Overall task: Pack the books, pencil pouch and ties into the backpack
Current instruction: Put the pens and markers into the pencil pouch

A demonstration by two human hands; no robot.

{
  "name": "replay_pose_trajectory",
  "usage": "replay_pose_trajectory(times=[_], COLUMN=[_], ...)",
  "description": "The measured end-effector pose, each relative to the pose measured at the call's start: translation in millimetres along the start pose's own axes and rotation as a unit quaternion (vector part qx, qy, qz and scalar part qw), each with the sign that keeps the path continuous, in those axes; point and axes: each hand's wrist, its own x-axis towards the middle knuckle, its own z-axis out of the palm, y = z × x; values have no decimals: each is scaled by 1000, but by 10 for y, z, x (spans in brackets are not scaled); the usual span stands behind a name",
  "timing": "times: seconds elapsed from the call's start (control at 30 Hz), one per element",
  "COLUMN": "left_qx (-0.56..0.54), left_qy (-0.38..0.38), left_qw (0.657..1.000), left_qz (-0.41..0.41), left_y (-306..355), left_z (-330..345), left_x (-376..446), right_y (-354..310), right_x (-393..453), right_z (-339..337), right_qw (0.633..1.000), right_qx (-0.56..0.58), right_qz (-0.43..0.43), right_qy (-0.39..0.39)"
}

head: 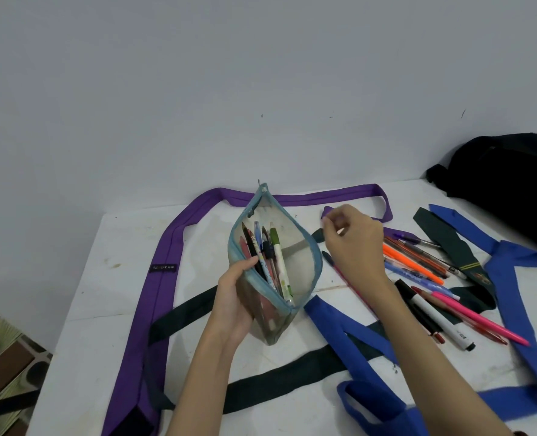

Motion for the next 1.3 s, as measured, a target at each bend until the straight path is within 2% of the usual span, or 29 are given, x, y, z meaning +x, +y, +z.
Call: replay_pose_trajectory(times=[0.13, 0.27, 0.33, 0.4, 0.47, 0.57, 0.63, 0.67, 0.73, 0.83, 0.93, 1.0, 1.13, 1.3], left_qx=[-4, -5, -4, 0, -3, -8, -11, -11, -7, -1, -3, -4, 0, 10], left_qy=[6, -4, -6, -8, -6, -7, -9, -10, -13, -14, -14, -9, 3, -9], left_qw=[1000, 1000, 1000, 1000, 1000, 1000, 1000, 1000, 1000, 1000, 1000, 1000, 1000, 1000], left_qz=[1, -1, -2, -3, -5, -4, -4, -4, -3, 1, 6, 5, 3, -2], left_y=[1, -14, -9, -4, -2, 0, -7, -8, -16, -25, -31, -39, -59, -104], left_z=[-6, -1, -6, -8, -11, -18, -29, -32, -37, -19, 10, 22, 36, 82], left_x=[12, 14, 14, 11, 11, 21, 27, 26, 29, 30, 31, 32, 32, 25], right_y=[466, 780, 834, 824, 738, 426, 139, -8, -270, -485, -433, -363, -331, -340], right_x=[23, -78, -102, -92, -64, 15, 99, 130, 137, 36, -80, -140, -175, -152], right_z=[54, 180, 225, 250, 240, 122, -3, -74, -195, -235, -32, 116, 224, 244], right_qw=[991, 946, 930, 929, 951, 995, 981, 967, 939, 938, 976, 989, 991, 969], right_qx=[-88, -227, -245, -249, -228, -66, 94, 160, 261, 321, 209, 113, -25, -185], right_qz=[86, 146, 159, 143, 107, 60, 16, -10, -51, -67, -51, -43, -41, -45], right_qy=[-56, -177, -223, -234, -181, 41, 166, 199, 216, 117, -23, -84, -126, -156])
